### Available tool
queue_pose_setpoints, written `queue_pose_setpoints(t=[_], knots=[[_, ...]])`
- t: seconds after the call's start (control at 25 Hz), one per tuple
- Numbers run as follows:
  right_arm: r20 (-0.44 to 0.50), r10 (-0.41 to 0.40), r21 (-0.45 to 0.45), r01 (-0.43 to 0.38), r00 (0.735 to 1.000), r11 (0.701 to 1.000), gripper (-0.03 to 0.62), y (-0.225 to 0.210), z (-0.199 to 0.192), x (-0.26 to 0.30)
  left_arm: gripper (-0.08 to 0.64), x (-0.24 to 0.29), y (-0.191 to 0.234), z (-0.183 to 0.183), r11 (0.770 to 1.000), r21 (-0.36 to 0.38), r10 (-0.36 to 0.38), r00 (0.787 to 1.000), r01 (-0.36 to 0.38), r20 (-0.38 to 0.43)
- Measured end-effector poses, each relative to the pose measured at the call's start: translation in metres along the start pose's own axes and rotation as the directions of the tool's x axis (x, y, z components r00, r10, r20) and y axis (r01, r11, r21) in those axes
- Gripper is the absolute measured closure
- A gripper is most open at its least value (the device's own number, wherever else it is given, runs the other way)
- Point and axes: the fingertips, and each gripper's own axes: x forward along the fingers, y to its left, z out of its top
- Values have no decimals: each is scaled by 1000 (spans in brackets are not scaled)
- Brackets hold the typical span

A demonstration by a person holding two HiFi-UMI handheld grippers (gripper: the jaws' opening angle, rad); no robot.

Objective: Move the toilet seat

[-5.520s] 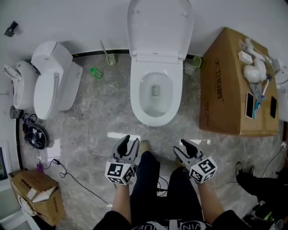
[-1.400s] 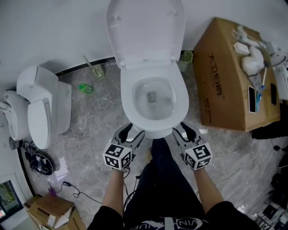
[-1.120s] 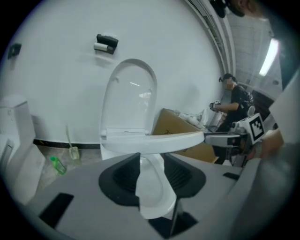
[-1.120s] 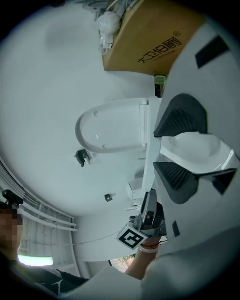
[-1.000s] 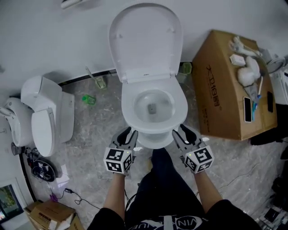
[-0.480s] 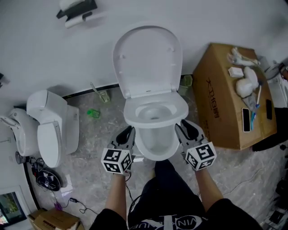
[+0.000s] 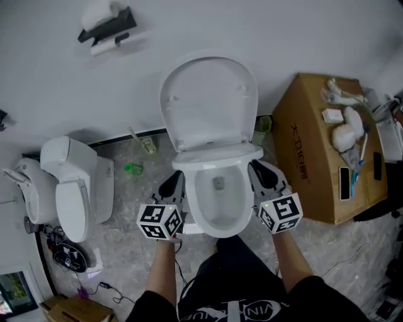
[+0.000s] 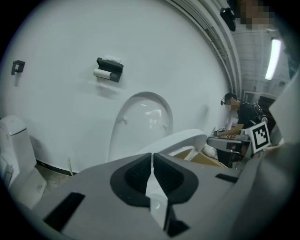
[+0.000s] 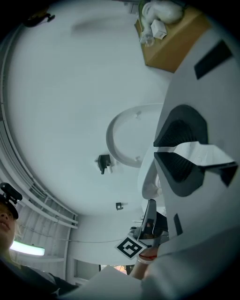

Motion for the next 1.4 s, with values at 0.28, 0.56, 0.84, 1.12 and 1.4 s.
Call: queue_pose_setpoints(t=[0.28,0.56,0.84,1.12,1.4], knots=[[3,-7,-36,7,1000,999,565,-15,21,27,551,21,14,26,1000,-8,29,999,-29,21],[15,-56,-18,57,998,998,574,-28,38,56,554,41,29,48,1000,-11,6,999,-6,47],[7,-90,15,90,996,996,580,-42,49,77,555,60,37,62,999,32,-34,999,34,25],[11,-130,35,129,991,991,583,-54,60,102,557,79,50,78,997,41,-61,998,61,12],[-36,-129,23,130,991,991,583,-63,62,128,557,98,62,89,998,35,-58,998,58,8]])
